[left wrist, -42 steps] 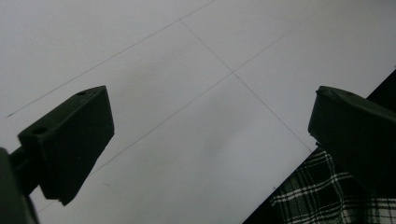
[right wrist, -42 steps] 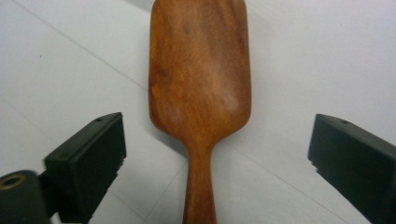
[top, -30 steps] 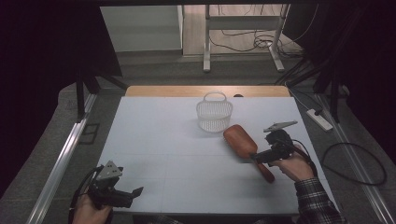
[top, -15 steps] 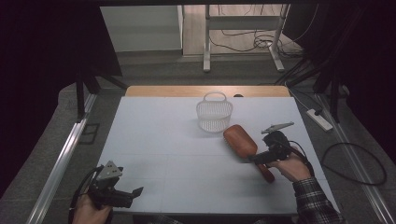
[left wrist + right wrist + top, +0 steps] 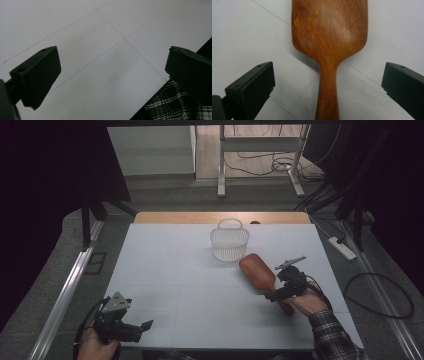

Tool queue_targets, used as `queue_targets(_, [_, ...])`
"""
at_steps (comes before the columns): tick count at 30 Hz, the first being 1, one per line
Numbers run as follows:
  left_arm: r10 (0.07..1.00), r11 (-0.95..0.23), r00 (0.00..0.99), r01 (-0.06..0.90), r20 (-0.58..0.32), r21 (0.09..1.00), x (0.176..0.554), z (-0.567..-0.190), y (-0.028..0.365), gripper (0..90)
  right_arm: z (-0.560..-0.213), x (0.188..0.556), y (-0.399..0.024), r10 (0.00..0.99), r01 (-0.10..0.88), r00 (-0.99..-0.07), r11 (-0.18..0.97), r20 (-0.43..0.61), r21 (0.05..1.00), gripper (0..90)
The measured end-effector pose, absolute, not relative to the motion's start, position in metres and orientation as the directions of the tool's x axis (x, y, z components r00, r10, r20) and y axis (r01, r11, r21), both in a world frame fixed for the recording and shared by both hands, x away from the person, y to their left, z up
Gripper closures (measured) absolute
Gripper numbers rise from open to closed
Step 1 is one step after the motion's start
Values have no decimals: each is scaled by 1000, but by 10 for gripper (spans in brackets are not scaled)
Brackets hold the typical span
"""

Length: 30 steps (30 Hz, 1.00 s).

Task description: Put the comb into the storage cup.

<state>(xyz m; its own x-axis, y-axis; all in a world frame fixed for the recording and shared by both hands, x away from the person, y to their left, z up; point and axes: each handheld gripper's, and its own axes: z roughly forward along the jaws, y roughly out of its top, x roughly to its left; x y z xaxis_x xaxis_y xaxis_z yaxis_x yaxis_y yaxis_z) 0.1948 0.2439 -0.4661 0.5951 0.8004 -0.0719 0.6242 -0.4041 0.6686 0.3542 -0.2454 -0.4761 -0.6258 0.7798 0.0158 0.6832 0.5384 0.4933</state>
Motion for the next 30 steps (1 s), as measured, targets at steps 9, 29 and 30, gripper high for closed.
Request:
queue_targets(9, [800,-403,596,625,-75,668,195,-466,244,11,-490,355,-244,777,693,-629,564,-5,449,0])
queue_targets(29, [798,-413,599,623,-67,665,195,-466,243,11,-496,363,-242,781,711,-625,578,-18,400,0])
queue_targets(30, [798,-413,600,623,-66,665,195,-466,243,11,-496,364,-241,779,714,-627,577,-7,396,0])
